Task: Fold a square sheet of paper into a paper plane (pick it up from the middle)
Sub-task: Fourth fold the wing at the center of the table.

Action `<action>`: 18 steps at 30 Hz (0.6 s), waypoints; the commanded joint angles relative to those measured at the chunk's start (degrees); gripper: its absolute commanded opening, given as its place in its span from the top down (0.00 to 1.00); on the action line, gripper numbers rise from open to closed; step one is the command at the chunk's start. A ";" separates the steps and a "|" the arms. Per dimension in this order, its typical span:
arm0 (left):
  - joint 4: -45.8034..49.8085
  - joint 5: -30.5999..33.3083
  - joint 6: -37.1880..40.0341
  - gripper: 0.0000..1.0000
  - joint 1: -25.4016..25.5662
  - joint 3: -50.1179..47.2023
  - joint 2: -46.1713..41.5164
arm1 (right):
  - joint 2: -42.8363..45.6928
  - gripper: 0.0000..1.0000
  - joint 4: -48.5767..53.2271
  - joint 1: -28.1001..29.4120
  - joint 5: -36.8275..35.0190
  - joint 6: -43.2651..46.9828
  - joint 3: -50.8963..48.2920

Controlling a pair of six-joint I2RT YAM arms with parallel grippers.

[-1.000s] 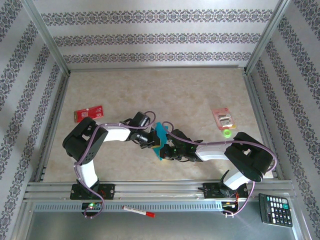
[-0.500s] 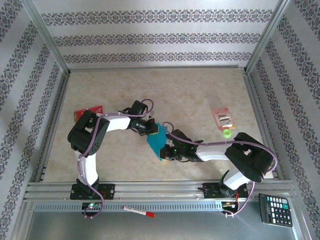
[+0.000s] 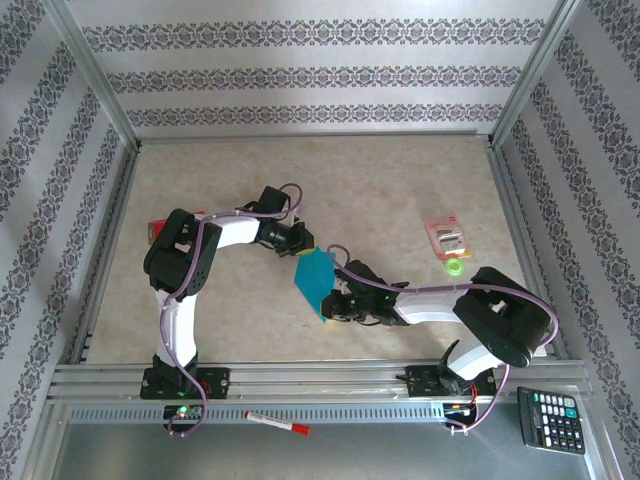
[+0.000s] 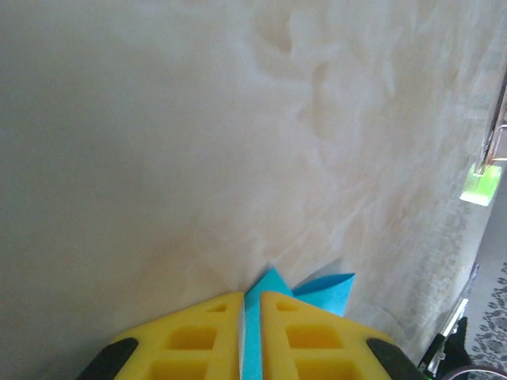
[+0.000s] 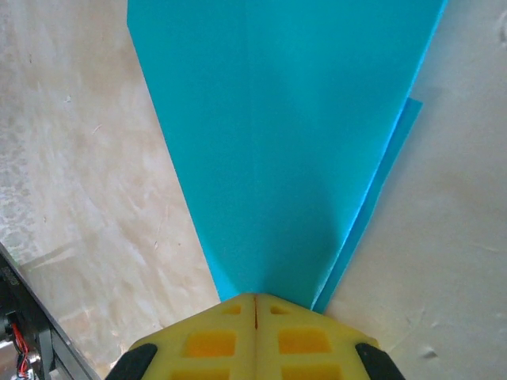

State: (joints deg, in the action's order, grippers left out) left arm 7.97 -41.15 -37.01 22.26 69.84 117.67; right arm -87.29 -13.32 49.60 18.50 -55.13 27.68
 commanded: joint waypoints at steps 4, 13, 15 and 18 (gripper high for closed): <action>-0.40 3.34 0.48 0.81 -5.08 3.00 1.35 | -1.00 1.00 14.17 -0.03 -0.97 2.76 -2.93; -12.78 -2.17 -8.48 0.70 -3.66 -17.85 -19.16 | 12.34 0.87 18.47 -3.72 0.44 14.62 5.44; -16.52 -3.05 -10.97 0.68 -2.40 -23.26 -22.80 | 14.63 0.81 17.90 -6.68 -0.58 14.05 4.84; -21.83 -3.96 -14.22 0.65 -0.16 -29.41 -26.01 | 14.53 0.75 15.20 -9.70 -4.40 12.19 3.60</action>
State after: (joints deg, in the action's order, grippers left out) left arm -6.50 -43.09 -46.39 20.25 44.27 92.92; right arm -72.34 1.54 41.69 17.85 -43.55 31.31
